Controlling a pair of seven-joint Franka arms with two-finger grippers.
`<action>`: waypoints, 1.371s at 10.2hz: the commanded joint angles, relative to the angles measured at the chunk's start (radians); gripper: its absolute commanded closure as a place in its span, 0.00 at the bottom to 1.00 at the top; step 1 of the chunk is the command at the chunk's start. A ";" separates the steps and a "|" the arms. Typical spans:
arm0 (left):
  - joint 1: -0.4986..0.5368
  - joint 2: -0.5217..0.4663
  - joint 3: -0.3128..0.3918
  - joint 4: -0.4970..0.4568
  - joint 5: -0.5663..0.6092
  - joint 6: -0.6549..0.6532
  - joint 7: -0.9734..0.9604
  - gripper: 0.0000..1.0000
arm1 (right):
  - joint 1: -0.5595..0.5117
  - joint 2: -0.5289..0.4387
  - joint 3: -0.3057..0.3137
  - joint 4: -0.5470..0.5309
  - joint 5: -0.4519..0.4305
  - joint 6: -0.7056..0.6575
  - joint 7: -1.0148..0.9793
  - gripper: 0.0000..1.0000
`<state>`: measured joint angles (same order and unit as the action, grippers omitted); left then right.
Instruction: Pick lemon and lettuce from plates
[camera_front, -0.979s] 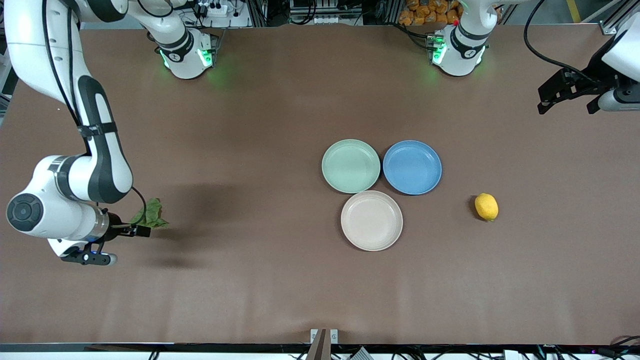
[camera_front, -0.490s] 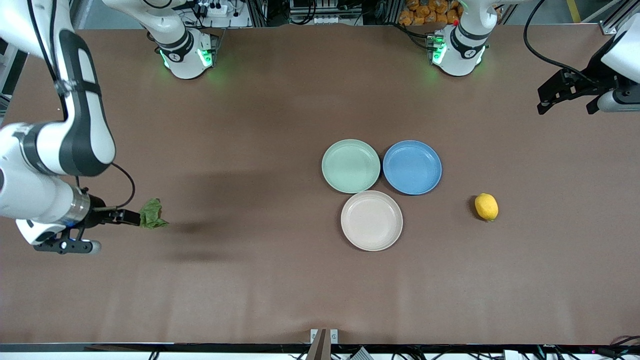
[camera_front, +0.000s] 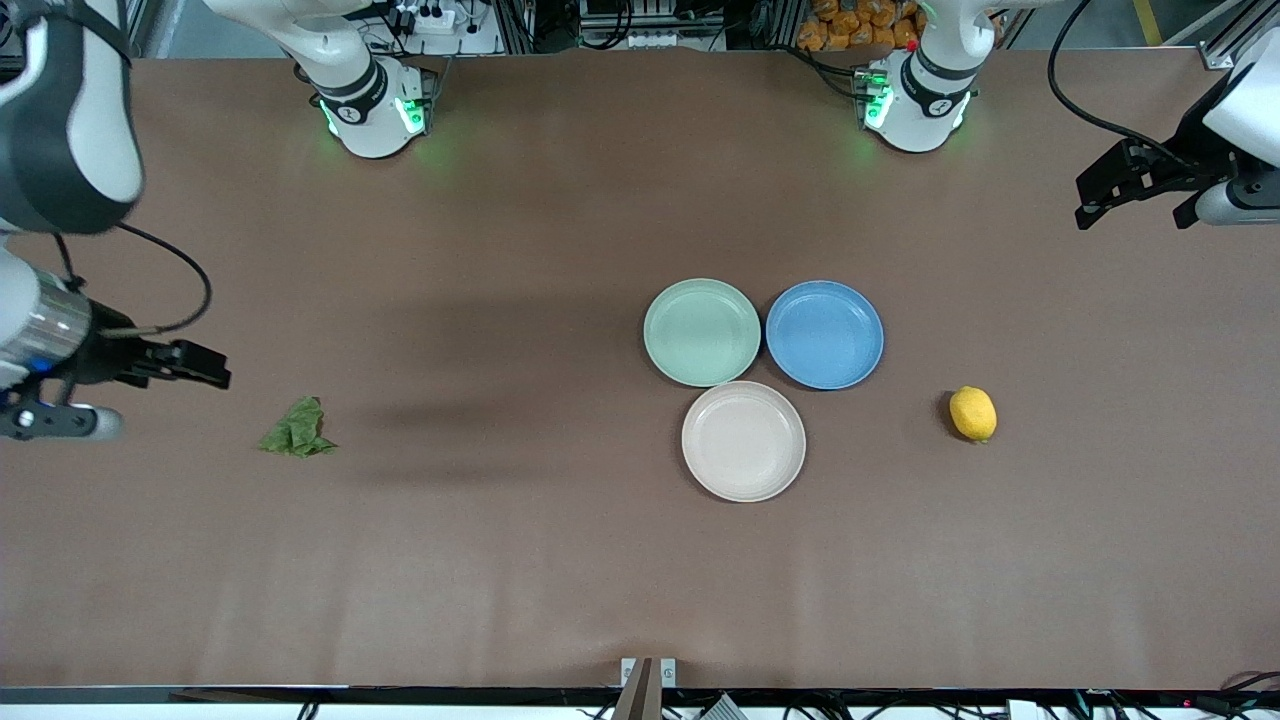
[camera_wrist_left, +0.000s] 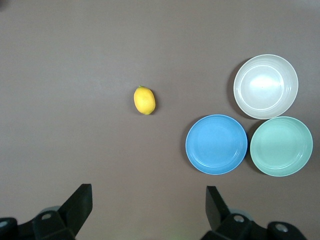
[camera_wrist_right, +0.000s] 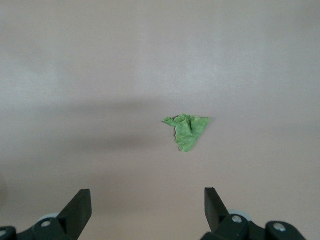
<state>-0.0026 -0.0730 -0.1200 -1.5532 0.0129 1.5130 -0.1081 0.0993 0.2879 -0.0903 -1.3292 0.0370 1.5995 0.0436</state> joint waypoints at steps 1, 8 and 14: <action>0.003 0.004 0.002 0.018 -0.007 -0.020 0.011 0.00 | -0.007 -0.058 -0.002 0.024 -0.012 -0.033 -0.008 0.00; 0.001 0.004 0.002 0.016 -0.007 -0.020 0.010 0.00 | -0.015 -0.229 0.000 -0.057 -0.029 -0.104 0.002 0.00; 0.003 0.004 0.002 0.019 -0.007 -0.020 0.013 0.00 | -0.024 -0.300 0.001 -0.134 -0.025 -0.089 0.001 0.00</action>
<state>-0.0018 -0.0723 -0.1197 -1.5524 0.0129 1.5122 -0.1081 0.0869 0.0363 -0.0997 -1.3961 0.0184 1.4900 0.0438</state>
